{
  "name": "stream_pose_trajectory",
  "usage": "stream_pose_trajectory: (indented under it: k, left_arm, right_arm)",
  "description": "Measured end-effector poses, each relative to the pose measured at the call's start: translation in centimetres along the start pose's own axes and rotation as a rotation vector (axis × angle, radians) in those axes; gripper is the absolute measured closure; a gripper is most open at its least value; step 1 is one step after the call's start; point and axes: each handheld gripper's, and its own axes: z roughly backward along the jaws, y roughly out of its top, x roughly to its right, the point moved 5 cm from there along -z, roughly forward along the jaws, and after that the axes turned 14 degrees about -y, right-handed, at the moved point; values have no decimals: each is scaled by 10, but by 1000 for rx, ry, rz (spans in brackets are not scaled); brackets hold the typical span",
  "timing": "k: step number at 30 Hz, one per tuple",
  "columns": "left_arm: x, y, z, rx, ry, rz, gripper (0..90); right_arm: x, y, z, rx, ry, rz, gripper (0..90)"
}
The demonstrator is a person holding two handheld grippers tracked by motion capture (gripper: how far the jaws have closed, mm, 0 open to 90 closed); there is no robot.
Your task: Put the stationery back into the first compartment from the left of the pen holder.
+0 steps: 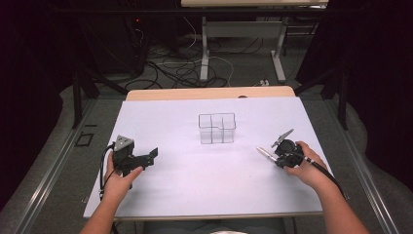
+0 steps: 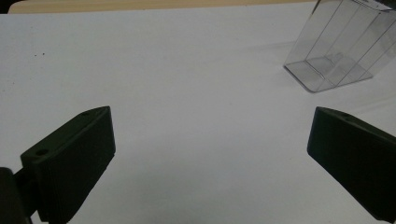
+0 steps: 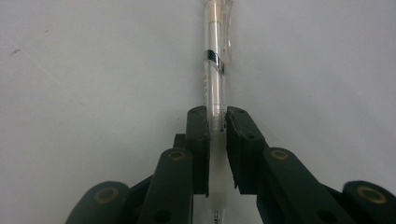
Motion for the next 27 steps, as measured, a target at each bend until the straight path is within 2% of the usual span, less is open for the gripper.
stream_pose_trajectory:
  k: [2, 4, 5, 6, 7, 9, 10, 11, 13, 18, 27]
  left_arm:
    - [0, 0, 0, 0, -1, 2, 11]
    - [0, 0, 0, -2, 0, -1, 11]
    - [0, 0, 0, -2, 0, -1, 11]
    - [0, 0, 0, -6, 0, -5, 11]
    - [0, 0, 0, -6, -1, -4, 11]
    - [0, 0, 0, -5, -1, -4, 11]
    - [0, 0, 0, -6, 1, -4, 11]
    - [0, 0, 0, -5, 1, -4, 11]
    - [0, 0, 0, -1, -1, -1, 11]
    - [0, 0, 0, -7, 0, -5, 11]
    - [1, 0, -1, -1, 2, 0, 11]
  right_arm:
    - [-2, 2, 1, 24, 4, -3, 793]
    - [-3, 3, 3, 22, -14, 26, 793]
    - [-5, 5, 3, 45, -12, 25, 793]
    - [-5, 6, 6, 26, -51, 55, 793]
    - [-6, 7, 7, 25, -31, 77, 793]
    - [-10, 10, 8, 62, -44, 93, 793]
    - [-12, 12, 10, 63, -57, 110, 793]
    - [-15, 15, 9, 106, -52, 119, 793]
    - [-18, 18, 11, 128, -75, 160, 793]
    - [-30, 27, 16, 189, -104, 223, 793]
    - [-48, 44, 29, 319, -188, 308, 793]
